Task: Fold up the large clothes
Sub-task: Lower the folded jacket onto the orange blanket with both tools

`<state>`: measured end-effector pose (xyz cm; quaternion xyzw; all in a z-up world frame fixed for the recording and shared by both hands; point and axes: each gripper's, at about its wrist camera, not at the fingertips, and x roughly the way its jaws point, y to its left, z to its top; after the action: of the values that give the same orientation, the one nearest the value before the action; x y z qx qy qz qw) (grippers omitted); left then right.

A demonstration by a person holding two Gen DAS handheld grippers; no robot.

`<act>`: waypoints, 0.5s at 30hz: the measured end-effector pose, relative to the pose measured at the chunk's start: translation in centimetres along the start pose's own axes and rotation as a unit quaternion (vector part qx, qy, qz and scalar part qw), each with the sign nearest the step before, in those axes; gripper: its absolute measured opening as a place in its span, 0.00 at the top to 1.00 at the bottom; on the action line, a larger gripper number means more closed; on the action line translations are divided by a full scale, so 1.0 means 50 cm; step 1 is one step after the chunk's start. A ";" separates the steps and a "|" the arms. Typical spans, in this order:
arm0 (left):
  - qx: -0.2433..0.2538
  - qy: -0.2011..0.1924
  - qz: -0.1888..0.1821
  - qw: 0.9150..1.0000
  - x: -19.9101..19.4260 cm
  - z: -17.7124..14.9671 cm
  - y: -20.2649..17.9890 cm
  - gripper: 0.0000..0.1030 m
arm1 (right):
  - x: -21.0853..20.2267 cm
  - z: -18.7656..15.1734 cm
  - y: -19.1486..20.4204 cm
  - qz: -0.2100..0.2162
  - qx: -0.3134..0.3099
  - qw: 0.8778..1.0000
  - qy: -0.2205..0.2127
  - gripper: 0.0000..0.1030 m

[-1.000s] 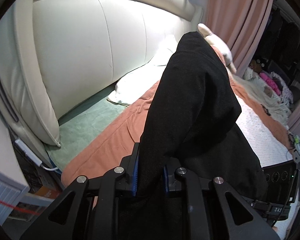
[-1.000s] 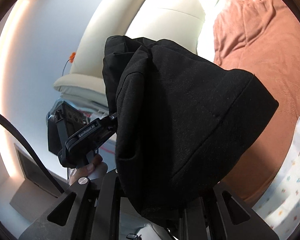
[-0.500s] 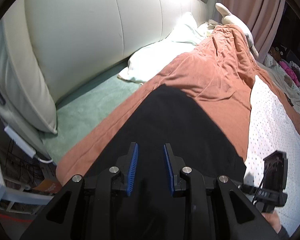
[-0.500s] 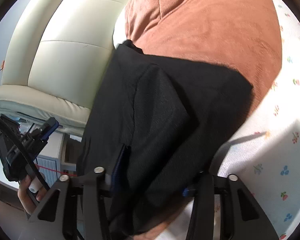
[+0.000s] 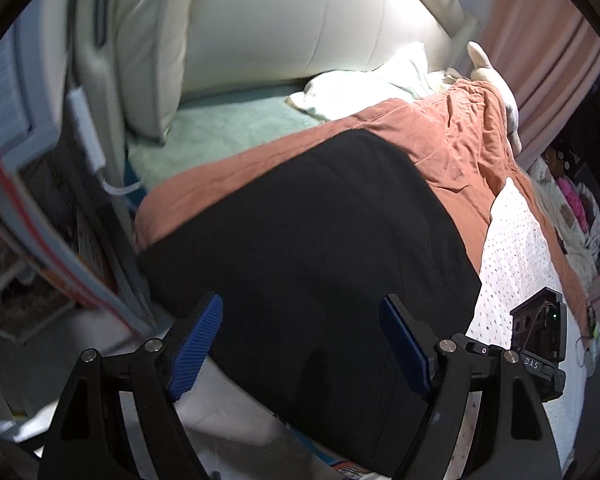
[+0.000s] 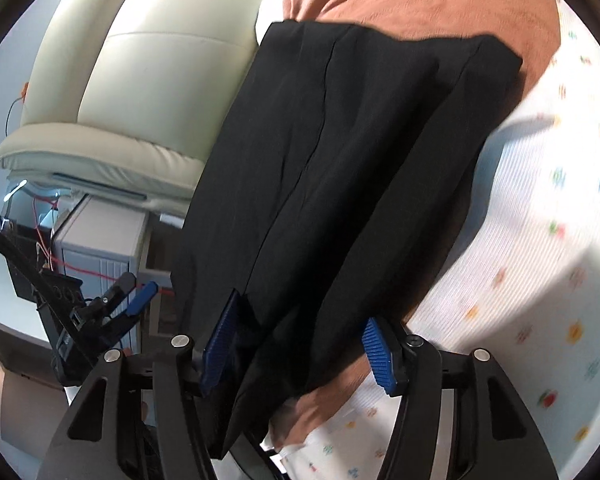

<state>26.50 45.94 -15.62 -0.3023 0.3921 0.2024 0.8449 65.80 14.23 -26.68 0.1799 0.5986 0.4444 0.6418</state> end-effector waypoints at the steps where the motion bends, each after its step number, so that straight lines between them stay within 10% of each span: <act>1: -0.010 0.002 -0.004 1.000 0.003 -0.011 0.010 0.21 | 0.002 -0.007 0.002 0.001 -0.001 1.000 0.001 0.45; 15: -0.128 0.031 -0.072 0.989 0.109 -0.100 0.093 0.21 | -0.006 0.021 -0.005 -0.020 -0.006 0.999 -0.024 0.44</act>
<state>24.43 46.60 -24.10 -0.4413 0.3658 0.1800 0.7994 66.91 14.19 -26.49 0.1750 0.5833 0.4309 0.6659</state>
